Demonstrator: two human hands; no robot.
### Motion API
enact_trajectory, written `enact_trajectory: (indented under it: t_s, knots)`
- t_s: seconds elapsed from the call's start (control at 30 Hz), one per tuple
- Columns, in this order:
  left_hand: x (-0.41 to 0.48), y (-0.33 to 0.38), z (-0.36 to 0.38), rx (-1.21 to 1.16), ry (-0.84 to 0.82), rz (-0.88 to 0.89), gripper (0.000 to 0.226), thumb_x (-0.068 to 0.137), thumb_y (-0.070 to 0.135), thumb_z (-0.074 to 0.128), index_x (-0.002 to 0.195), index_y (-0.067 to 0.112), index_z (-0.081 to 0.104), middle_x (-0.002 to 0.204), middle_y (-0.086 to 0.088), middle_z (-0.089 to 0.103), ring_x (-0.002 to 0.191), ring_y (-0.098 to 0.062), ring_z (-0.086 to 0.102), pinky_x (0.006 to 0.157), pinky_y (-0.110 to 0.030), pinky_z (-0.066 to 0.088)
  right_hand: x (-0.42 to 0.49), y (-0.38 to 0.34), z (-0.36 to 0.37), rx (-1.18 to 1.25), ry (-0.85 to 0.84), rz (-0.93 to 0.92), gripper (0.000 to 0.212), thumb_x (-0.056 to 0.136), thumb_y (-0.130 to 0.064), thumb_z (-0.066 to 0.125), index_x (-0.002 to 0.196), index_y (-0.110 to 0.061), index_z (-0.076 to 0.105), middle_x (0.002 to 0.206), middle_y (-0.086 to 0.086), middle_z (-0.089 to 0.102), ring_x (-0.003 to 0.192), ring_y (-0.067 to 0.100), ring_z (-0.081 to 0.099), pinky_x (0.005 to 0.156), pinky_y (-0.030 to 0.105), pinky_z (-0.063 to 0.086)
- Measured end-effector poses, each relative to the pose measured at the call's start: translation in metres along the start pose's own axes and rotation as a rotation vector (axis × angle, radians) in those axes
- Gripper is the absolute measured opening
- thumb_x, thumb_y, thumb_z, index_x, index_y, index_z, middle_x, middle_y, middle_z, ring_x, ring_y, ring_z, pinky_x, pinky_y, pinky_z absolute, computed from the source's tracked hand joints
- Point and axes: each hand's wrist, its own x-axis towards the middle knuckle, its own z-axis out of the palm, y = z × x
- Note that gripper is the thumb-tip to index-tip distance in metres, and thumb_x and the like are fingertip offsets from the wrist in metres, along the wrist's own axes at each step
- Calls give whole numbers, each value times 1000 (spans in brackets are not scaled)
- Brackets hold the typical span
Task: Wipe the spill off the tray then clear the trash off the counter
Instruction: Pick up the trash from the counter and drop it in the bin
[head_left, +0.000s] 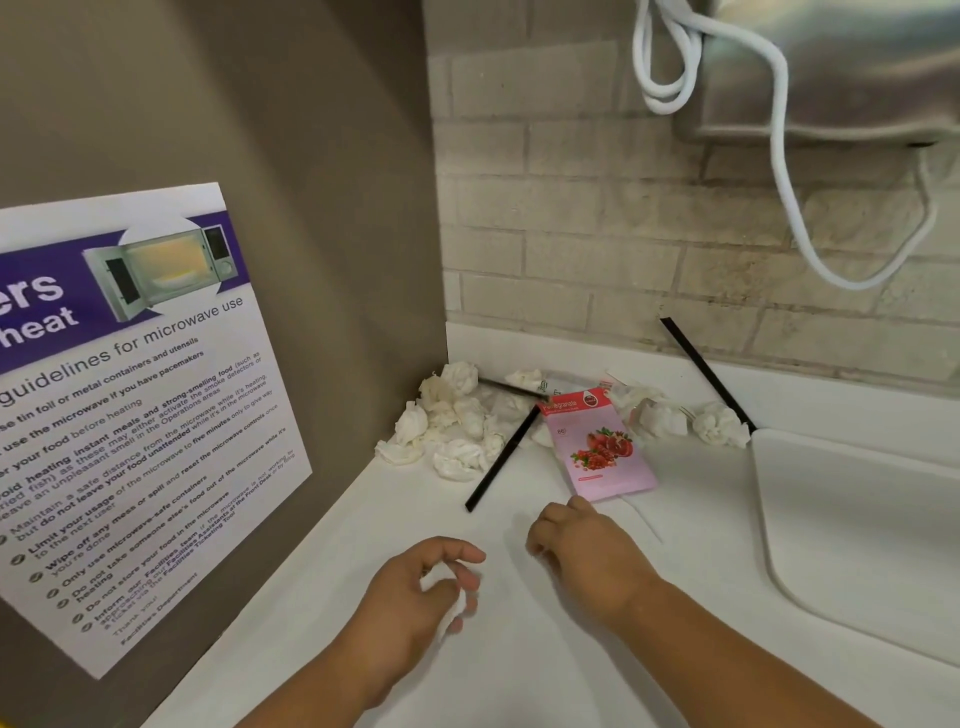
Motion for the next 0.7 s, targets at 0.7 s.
enact_trajectory:
  t_s: [0.7]
  knots:
    - [12,21,16,71,67,130,24,94,26,55,76,20,69,71,-9,65,62,-6,57,53,-9,39,10,-16,-55,820,321,268,16,86,-17,67,92,-30,64,99,-13,61,91,10,57,77,22,43]
